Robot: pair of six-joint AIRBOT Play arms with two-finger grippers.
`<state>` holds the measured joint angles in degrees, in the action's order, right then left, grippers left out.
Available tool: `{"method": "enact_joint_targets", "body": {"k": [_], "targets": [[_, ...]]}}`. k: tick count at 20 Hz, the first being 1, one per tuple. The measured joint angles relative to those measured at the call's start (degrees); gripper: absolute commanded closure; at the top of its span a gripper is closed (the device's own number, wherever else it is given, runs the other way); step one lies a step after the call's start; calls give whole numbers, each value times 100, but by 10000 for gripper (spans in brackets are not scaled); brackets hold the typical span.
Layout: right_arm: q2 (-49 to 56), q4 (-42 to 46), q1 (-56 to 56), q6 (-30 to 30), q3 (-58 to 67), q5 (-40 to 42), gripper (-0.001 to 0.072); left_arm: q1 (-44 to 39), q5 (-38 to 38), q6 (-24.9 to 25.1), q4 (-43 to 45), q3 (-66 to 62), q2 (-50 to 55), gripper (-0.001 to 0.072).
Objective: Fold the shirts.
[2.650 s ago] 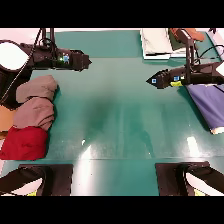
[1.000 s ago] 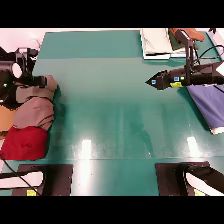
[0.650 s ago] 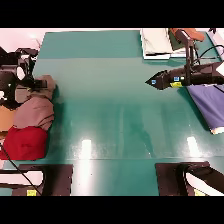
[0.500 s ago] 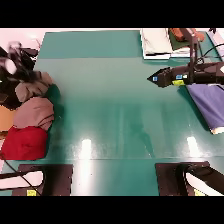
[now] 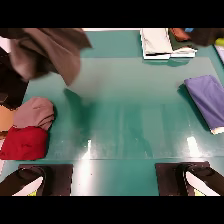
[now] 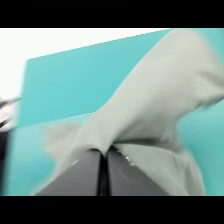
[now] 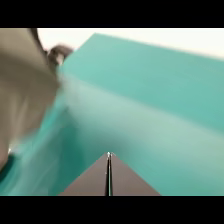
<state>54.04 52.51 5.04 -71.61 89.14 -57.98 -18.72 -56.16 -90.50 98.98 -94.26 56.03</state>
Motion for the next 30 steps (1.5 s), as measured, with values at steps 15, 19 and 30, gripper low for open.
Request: {"method": "enact_joint_targets", "body": {"k": [15,19,30], "targets": [[-44,0,-787,-31,1097,-1202,697,-1147,-1204,160,-973,72,1552,163],[9,-2,-793,-37,1106,-1279,697,417,-1440,-28,-1152,1128,1252,162],[651,-2,-146,-39,1106,-1414,697,1794,42,190,-3488,4282,1742,163]]}}
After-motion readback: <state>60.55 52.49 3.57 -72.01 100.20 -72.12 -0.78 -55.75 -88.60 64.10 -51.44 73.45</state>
